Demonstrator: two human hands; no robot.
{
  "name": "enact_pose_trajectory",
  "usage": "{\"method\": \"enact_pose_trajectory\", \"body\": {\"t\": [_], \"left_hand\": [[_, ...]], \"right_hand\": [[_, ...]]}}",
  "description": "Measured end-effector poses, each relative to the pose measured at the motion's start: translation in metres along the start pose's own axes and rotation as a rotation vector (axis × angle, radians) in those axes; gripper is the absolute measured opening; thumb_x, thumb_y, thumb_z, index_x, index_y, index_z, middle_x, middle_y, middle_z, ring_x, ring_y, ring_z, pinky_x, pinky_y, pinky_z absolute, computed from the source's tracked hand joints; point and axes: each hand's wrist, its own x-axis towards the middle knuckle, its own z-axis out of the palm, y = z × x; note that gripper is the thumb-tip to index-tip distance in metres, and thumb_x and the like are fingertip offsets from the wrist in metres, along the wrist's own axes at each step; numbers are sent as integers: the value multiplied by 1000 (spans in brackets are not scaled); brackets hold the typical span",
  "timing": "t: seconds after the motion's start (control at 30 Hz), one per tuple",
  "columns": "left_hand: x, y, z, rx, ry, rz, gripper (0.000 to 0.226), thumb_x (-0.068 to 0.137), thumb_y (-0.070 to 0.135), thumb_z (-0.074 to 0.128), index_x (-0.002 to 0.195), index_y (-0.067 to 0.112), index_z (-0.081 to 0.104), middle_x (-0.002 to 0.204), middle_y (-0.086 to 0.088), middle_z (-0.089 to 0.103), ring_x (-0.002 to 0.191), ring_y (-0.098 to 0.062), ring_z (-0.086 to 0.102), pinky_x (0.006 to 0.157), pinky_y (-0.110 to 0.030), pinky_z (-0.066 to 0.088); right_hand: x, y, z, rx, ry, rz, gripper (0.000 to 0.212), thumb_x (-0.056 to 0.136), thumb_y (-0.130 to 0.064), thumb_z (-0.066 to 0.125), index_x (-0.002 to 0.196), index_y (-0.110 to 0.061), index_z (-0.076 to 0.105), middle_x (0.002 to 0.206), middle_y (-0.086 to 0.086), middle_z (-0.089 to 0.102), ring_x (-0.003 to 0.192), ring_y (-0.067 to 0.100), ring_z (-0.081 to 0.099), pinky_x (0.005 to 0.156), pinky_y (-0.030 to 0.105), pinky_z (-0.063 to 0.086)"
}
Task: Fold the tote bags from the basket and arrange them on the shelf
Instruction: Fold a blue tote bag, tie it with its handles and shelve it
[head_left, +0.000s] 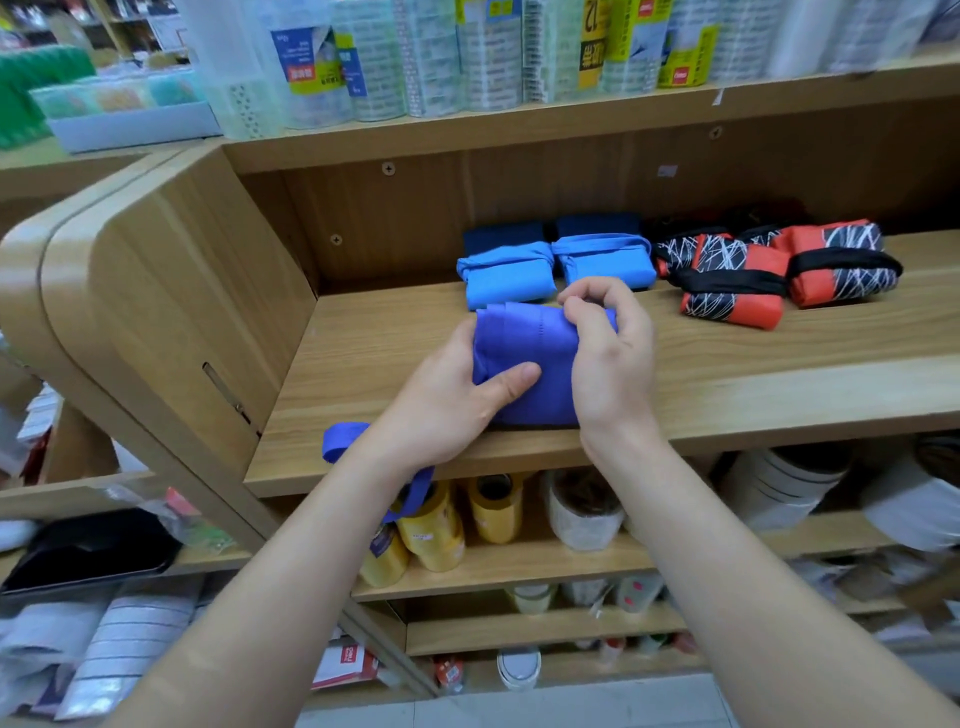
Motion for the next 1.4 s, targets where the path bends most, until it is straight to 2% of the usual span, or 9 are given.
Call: {"method": "enact_pose_trajectory", "body": {"t": [0.17,0.37,0.6,0.73,0.9,1.03,1.13,1.27,1.4], "left_hand": [[-4,0,2,82,64,30,31,92,32,64,116,30,45,99,26,52,91,1,52,76,-4,38],[-11,0,1,177,60,101,34,90,44,61,112,23,47,97,6,62,92,-18,58,83,-47,48],[-21,6,-34,170,-94,-13,44,78,23,80,111,39,56,102,5,68,84,-5,62,83,-26,50],[-33,-5,-78,-319,-59,-99,26,70,12,76,94,23,73,66,-6,63,46,-13,47,48,-20,43],[-37,-34,-76,-734,78,-102,16,66,24,77,81,20,75,68,-6,62,45,-6,40,43,-12,35],[-45,-37,-70,-176,162,99,26,91,12,64,91,35,77,105,7,65,97,-4,59,83,-18,46],[-58,-22,-72,372,149,380,31,80,49,66,107,36,74,138,8,47,129,-12,37,109,-21,27],[-65,-17,-55,1092,164,686,70,67,56,77,121,14,66,135,-8,44,118,-32,39,103,-51,32],[-51,-30,-48,1214,0,716,67,58,46,87,113,13,67,110,-5,64,106,-27,55,102,-44,35]], "right_hand": [[9,-22,-13,-157,-335,-9,28,92,2,47,93,-16,69,88,-10,65,81,-6,56,76,8,40],[32,-69,-36,-1121,-1003,-221,40,79,-58,66,104,-26,66,93,-7,67,87,12,59,79,36,50],[37,-70,-42,-1247,-1040,-421,37,83,-38,73,86,-30,36,78,-16,42,81,16,42,67,33,28],[43,-65,-60,-1178,-961,-380,35,83,-32,74,94,-29,41,82,-11,52,81,18,48,69,36,36],[43,-59,-66,-1000,-984,-285,30,82,-28,76,101,-30,53,88,-12,62,82,6,56,73,35,45],[51,-61,-70,-1016,-992,-250,28,81,-26,77,101,-32,59,88,-15,61,82,2,55,70,27,41],[59,-63,-73,-1017,-1033,-179,23,80,-24,77,99,-27,64,88,-11,64,79,5,58,70,31,47],[67,-65,-75,-968,-1080,-63,20,80,-20,78,89,-31,64,85,-11,64,77,5,60,64,25,44],[76,-64,-77,-928,-1101,19,19,79,-14,79,87,-26,66,83,-9,67,76,10,63,66,28,47]]}}
